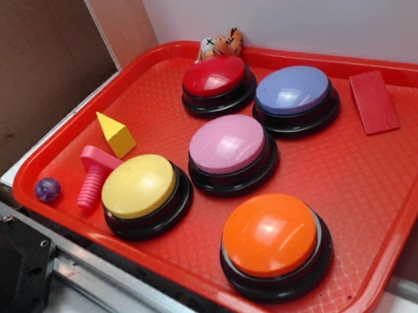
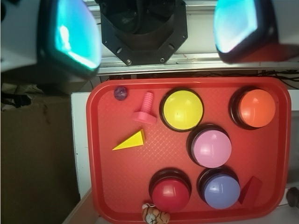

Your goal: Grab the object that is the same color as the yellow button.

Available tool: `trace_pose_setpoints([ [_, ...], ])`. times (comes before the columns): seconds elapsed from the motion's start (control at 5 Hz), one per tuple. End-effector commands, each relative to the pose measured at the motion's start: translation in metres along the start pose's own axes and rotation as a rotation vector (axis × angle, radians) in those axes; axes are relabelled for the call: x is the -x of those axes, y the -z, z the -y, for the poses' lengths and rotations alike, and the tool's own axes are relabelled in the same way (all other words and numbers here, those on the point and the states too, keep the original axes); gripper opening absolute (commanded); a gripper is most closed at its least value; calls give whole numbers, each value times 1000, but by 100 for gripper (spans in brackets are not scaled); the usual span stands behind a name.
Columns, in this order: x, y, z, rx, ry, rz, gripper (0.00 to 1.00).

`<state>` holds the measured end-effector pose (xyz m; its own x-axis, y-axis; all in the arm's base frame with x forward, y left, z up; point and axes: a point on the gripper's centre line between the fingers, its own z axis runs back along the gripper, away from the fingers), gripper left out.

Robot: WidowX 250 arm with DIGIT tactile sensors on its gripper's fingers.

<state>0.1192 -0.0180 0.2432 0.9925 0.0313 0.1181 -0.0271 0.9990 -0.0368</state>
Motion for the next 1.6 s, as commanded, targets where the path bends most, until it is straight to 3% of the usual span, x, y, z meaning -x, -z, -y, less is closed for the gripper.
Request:
trace_pose_setpoints([
  [0.0,0,0,0,0,0,0,100],
  [0.2,-17,21,-19,43,-235,43,100],
  [0.4,-35,51,-34,83,-389,34,100],
  [0.8,-54,123,-67,20,-779,81,100],
  [1.0,-66,161,-77,-56,-846,102,100],
  [1.4,-86,218,-74,-57,-855,77,100],
])
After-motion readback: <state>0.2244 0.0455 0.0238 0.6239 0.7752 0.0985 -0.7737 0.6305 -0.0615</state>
